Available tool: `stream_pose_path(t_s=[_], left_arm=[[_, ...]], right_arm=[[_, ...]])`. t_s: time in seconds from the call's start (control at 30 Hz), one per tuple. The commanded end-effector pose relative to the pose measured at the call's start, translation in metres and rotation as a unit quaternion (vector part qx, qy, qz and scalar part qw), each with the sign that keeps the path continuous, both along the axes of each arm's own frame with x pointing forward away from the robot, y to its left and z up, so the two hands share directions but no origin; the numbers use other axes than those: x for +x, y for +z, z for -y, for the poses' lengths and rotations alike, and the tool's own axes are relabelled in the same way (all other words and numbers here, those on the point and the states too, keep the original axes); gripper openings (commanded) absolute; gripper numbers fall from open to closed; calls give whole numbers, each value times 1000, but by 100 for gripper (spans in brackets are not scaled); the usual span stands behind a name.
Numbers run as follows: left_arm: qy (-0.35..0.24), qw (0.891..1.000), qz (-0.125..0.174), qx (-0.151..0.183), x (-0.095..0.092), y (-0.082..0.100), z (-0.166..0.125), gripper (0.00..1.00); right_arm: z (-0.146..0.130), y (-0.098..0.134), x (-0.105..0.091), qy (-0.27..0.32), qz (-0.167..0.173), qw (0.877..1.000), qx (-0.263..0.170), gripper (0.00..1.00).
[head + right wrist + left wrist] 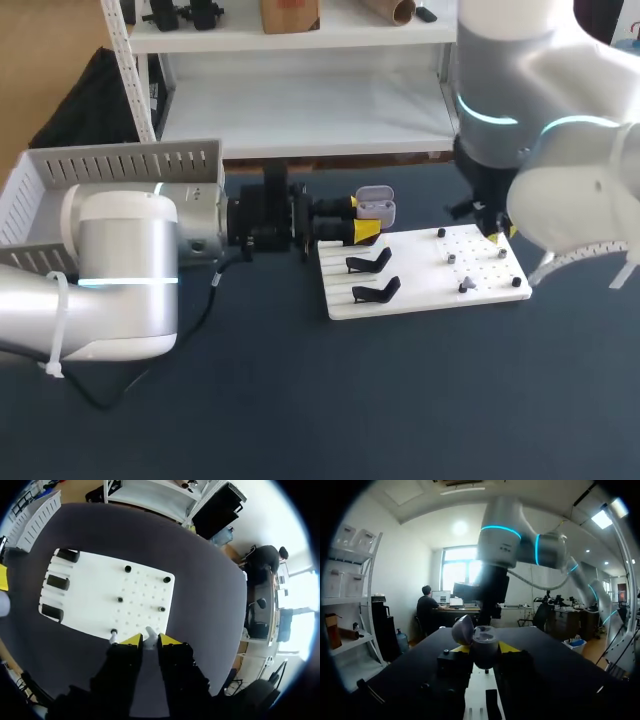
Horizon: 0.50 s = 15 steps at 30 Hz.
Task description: Pick up each earbud case from the left stands, insert the matching earbuds, close the lid, and place the case in the box.
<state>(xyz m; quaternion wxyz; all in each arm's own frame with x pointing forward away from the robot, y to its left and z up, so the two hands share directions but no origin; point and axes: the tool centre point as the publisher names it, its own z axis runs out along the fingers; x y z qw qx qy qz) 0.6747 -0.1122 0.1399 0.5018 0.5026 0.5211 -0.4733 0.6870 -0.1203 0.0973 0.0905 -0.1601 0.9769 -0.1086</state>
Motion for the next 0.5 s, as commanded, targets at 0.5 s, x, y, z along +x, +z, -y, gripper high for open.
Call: stream_pose_path(t_s=[0.5], left_arm=[[2, 1000, 1, -2, -1, -1, 0, 0]], right_arm=[[-36, 96, -62, -11, 15, 999, 35, 0]])
